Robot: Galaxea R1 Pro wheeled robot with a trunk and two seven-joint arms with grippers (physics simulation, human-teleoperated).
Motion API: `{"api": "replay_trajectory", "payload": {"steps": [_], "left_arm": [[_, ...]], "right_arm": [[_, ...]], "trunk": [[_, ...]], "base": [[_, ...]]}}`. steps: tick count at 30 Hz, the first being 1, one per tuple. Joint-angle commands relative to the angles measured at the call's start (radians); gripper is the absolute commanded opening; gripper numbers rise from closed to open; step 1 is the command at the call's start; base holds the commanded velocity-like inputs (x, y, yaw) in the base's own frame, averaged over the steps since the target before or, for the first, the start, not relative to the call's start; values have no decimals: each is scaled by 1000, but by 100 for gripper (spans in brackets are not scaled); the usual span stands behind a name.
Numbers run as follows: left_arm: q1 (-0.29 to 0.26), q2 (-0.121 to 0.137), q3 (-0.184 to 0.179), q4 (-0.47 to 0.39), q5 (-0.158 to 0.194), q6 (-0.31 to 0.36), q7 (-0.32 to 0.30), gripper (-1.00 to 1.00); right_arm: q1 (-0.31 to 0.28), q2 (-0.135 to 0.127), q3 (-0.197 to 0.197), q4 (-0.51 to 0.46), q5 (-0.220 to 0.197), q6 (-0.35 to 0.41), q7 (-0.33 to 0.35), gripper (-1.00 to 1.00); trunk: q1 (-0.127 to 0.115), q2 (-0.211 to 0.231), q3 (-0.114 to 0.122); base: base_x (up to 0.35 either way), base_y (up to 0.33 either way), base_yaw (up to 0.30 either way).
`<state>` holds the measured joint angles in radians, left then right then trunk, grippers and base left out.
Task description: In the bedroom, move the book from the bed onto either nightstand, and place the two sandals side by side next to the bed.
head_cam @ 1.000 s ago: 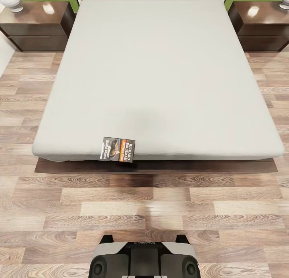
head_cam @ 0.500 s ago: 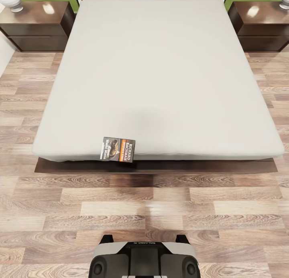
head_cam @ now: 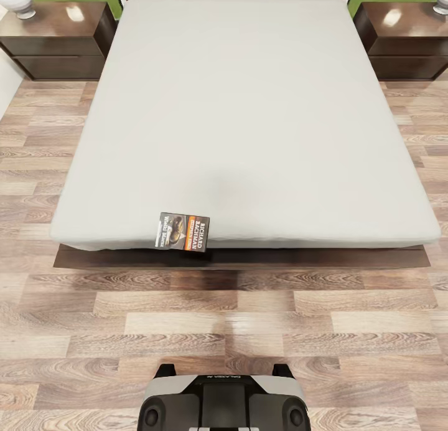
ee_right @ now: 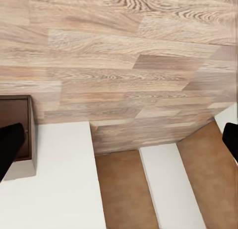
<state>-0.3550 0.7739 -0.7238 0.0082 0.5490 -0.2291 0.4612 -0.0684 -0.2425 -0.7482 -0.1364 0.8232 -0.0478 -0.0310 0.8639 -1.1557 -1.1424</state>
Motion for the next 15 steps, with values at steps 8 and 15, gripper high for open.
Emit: {"api": "replay_trajectory", "payload": {"steps": [8, 15], "left_arm": [[70, -89, -8, 2, 38, -29, -41, 100], [104, -167, -7, 2, 46, -34, -58, 100]], "right_arm": [[-1, -14, -54, -5, -53, -63, -3, 100], [-2, -16, -69, -20, -79, -86, -6, 100]], "trunk": [[0, 0, 0], [0, 0, 0]], "base": [[0, 0, 0], [0, 0, 0]]}}
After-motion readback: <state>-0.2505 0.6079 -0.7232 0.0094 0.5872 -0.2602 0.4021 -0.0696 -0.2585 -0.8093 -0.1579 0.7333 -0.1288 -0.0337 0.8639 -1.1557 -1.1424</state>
